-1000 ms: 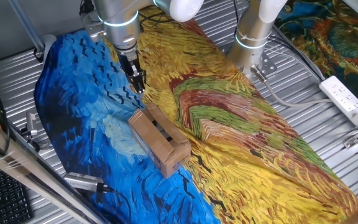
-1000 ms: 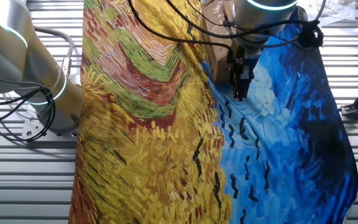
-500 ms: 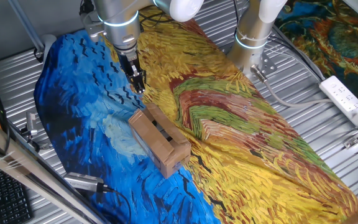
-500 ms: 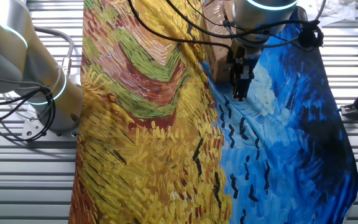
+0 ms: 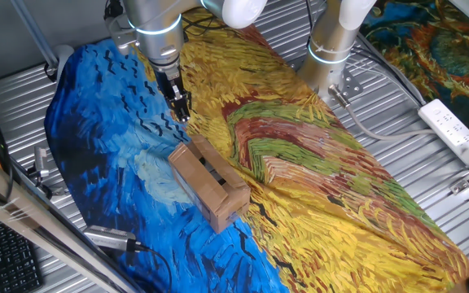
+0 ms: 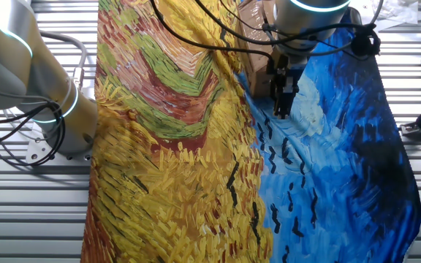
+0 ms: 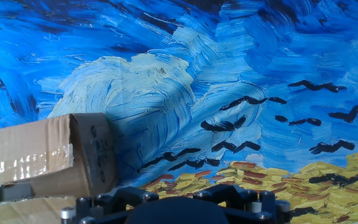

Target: Open a box

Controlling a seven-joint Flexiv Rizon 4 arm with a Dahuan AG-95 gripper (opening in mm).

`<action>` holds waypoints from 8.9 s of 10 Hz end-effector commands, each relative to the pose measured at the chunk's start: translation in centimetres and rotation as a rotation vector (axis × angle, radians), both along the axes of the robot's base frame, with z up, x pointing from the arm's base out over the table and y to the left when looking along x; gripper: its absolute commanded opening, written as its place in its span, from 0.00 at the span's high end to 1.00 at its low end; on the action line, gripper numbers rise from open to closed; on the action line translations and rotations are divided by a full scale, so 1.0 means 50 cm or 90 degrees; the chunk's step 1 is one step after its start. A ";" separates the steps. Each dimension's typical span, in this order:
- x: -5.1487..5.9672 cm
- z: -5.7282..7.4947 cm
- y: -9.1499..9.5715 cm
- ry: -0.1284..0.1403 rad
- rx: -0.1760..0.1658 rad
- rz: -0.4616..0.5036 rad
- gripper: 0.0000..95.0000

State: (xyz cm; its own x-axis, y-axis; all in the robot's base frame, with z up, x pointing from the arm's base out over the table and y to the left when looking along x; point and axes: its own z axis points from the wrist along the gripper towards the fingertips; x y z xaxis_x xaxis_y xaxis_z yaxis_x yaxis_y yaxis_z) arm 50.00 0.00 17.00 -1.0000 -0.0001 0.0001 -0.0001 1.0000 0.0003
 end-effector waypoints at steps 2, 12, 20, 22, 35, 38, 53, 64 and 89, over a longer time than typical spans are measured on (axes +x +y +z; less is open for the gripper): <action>0.000 0.000 0.000 -0.037 -0.010 -0.049 1.00; 0.007 0.008 0.006 -0.031 -0.012 -0.051 1.00; 0.041 0.012 -0.001 -0.025 -0.007 -0.027 1.00; 0.062 0.023 0.014 -0.018 -0.001 -0.001 1.00; 0.101 0.035 0.210 -0.017 0.021 0.036 1.00; 0.091 0.024 0.253 -0.019 0.017 0.041 1.00; 0.080 0.013 0.275 -0.023 0.009 0.073 1.00; 0.081 0.011 0.291 -0.017 0.005 0.204 1.00; 0.025 -0.008 0.373 -0.020 0.001 0.119 1.00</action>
